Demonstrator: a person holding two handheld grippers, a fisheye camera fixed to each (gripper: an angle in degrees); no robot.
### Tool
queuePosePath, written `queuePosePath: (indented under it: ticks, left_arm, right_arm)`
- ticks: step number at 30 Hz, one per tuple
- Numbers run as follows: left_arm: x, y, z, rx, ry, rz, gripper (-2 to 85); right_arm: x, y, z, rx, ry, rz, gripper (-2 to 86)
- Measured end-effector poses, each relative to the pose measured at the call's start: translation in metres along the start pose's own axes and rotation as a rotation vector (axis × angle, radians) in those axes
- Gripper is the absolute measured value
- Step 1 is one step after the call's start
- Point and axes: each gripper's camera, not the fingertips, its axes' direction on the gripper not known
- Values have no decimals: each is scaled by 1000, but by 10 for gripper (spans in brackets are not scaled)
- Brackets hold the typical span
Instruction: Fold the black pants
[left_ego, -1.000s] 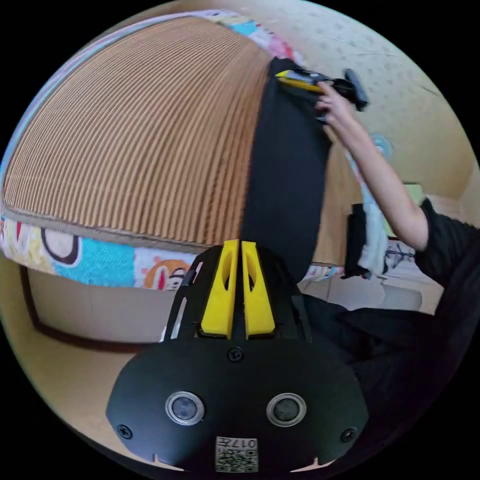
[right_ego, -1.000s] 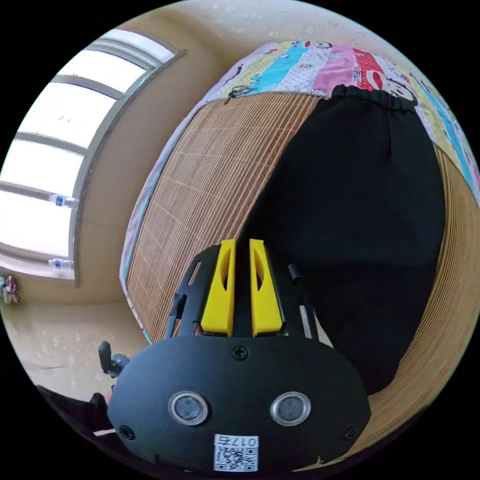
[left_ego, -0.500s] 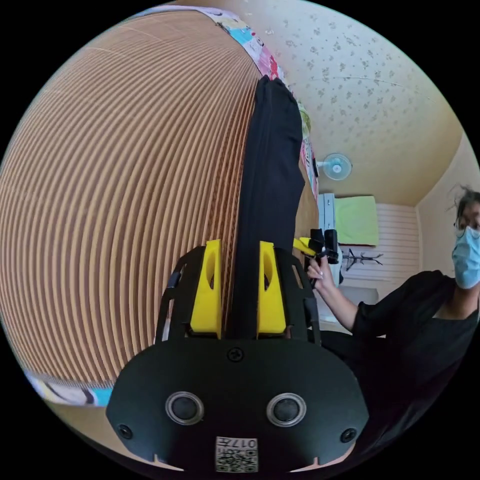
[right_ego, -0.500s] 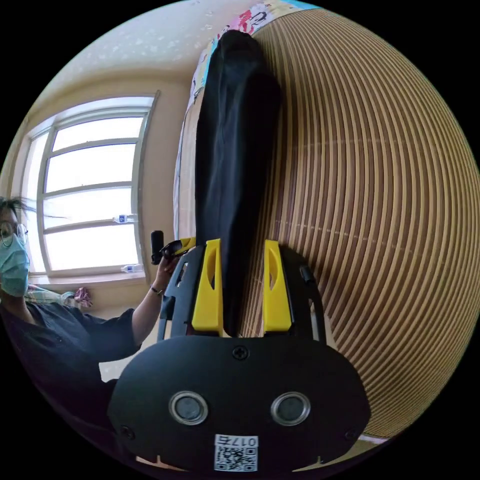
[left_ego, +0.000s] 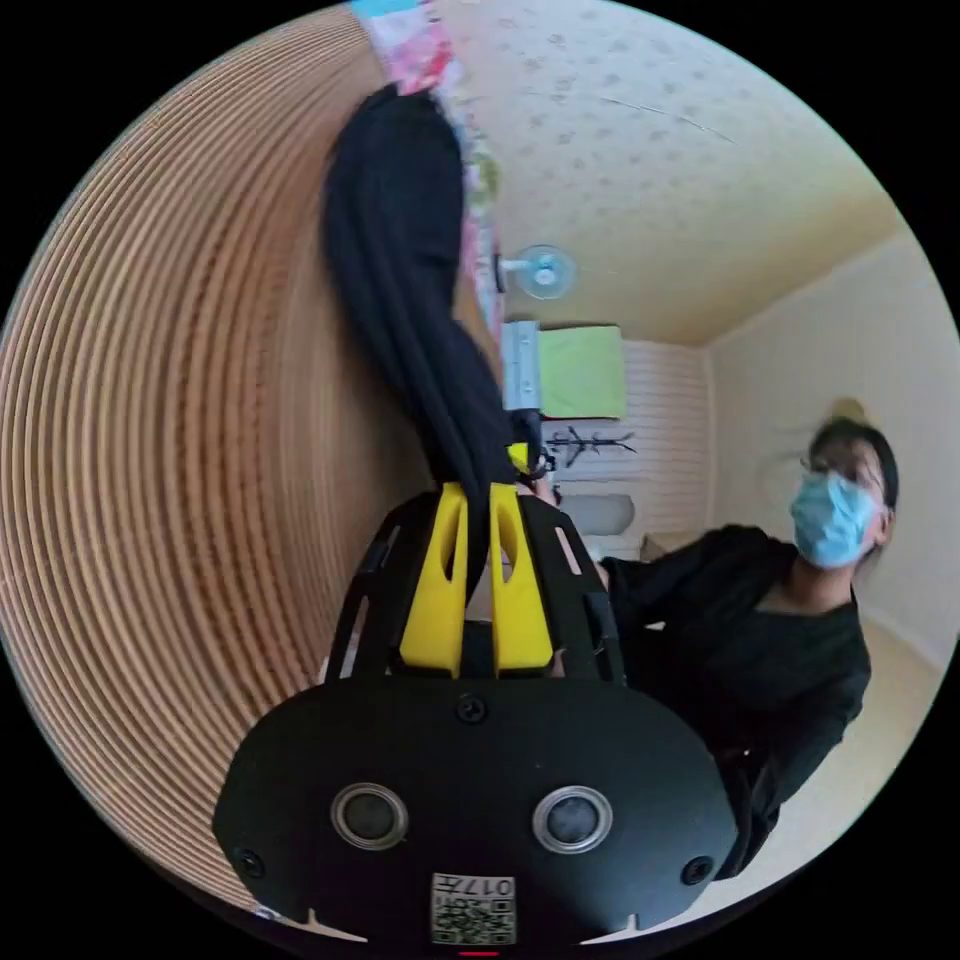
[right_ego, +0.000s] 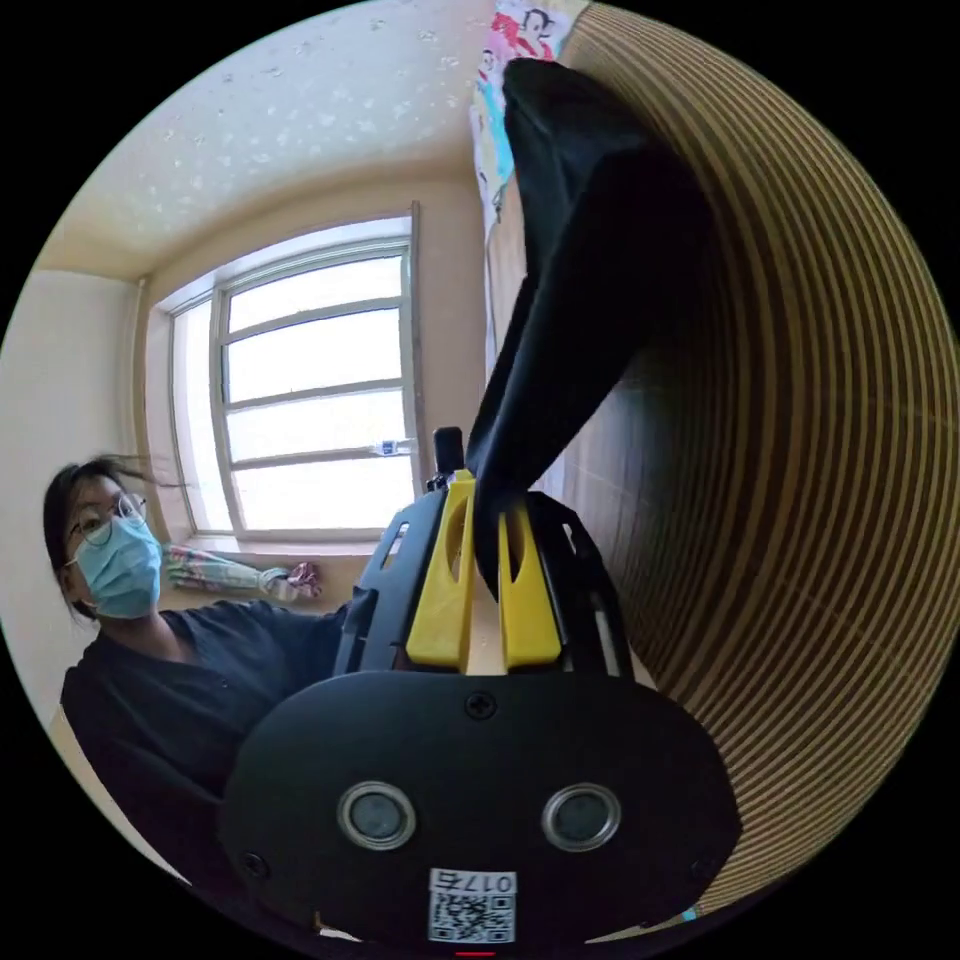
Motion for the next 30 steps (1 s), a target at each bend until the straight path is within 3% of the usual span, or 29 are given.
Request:
queuePosePath:
  ticks: [12, 17, 20, 22, 27, 30]
  left_arm:
    - [379, 141, -15, 138, 55, 624, 38]
    - [466, 132, -29, 237, -39, 699, 41]
    - [460, 96, -27, 291, -178, 623, 41]
    - [426, 64, -19, 317, -251, 525, 41]
    - [264, -27, 19, 289, -374, 219, 41]
    - [212, -34, 43, 221, -499, 173, 41]
  right_arm:
    - [-340, 86, -83, -99, -156, -418, -4]
    - [-428, 62, -98, -85, -102, -529, -3]
    - [-431, 17, -103, -58, 76, -500, -2]
    - [-389, -34, -105, -53, 173, -368, -1]
    - [-267, -126, -105, -38, 350, -116, 0]
    - [-234, -133, -90, -60, 481, -55, 4]
